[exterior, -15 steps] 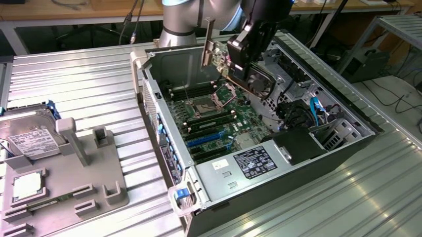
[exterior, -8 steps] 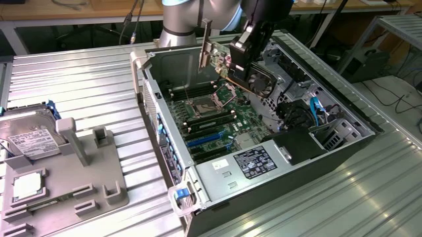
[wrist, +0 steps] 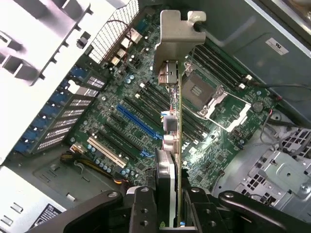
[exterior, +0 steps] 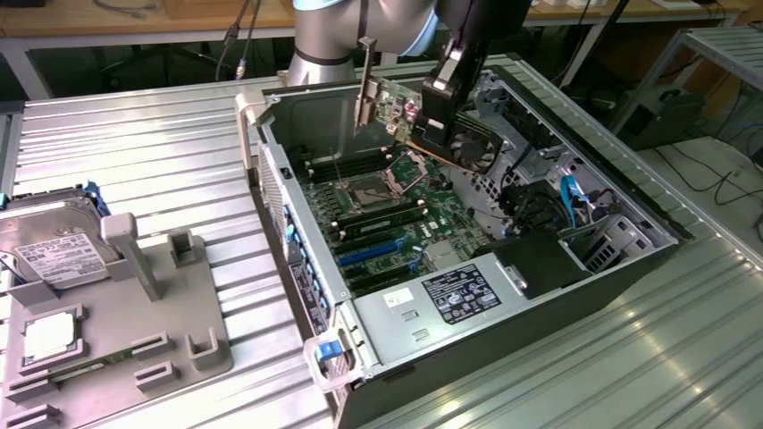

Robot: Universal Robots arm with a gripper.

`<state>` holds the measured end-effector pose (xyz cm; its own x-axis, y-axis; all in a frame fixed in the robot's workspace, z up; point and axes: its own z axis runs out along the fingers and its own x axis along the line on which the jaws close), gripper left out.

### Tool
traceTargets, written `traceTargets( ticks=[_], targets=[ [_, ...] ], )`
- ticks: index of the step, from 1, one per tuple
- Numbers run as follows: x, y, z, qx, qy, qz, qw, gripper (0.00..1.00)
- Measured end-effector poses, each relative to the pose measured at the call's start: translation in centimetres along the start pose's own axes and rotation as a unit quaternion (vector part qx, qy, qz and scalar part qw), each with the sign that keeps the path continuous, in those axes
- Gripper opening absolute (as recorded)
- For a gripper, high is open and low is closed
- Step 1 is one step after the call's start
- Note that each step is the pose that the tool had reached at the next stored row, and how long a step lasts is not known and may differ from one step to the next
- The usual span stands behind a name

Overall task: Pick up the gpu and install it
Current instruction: 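Insert the gpu into the slot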

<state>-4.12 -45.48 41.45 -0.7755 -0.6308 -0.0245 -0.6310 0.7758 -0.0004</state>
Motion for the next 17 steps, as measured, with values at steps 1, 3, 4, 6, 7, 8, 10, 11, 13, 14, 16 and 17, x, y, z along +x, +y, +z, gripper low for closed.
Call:
traceTargets(
  ticks=[1,3,4,6,7,8,10,11,13,14,16,17],
  targets=[
    [0.0,0.0,0.0,-0.0002,0.0,-0.007,1.0,0.28],
    [0.0,0.0,0.0,-0.0005,0.0,-0.022,0.9998,0.28],
    [0.0,0.0,0.0,-0.0007,0.0,-0.03,0.9996,0.28],
    [0.0,0.0,0.0,-0.0012,0.0,-0.048,0.9988,0.28],
    [0.0,0.0,0.0,-0.0013,0.0,-0.054,0.9986,0.28],
    [0.0,0.0,0.0,-0.0015,0.0,-0.061,0.9981,0.28],
    [0.0,0.0,0.0,-0.002,0.0,-0.083,0.9966,0.28],
    [0.0,0.0,0.0,-0.0024,0.0,-0.097,0.9953,0.28],
    [0.0,0.0,0.0,-0.0027,0.0,-0.11,0.994,0.28],
    [0.0,0.0,0.0,-0.0028,0.0,-0.116,0.9932,0.28],
    [0.0,0.0,0.0,-0.0032,0.0,-0.132,0.9913,0.28],
    [0.0,0.0,0.01,-0.0034,0.0,-0.139,0.9903,0.28]
  ],
)
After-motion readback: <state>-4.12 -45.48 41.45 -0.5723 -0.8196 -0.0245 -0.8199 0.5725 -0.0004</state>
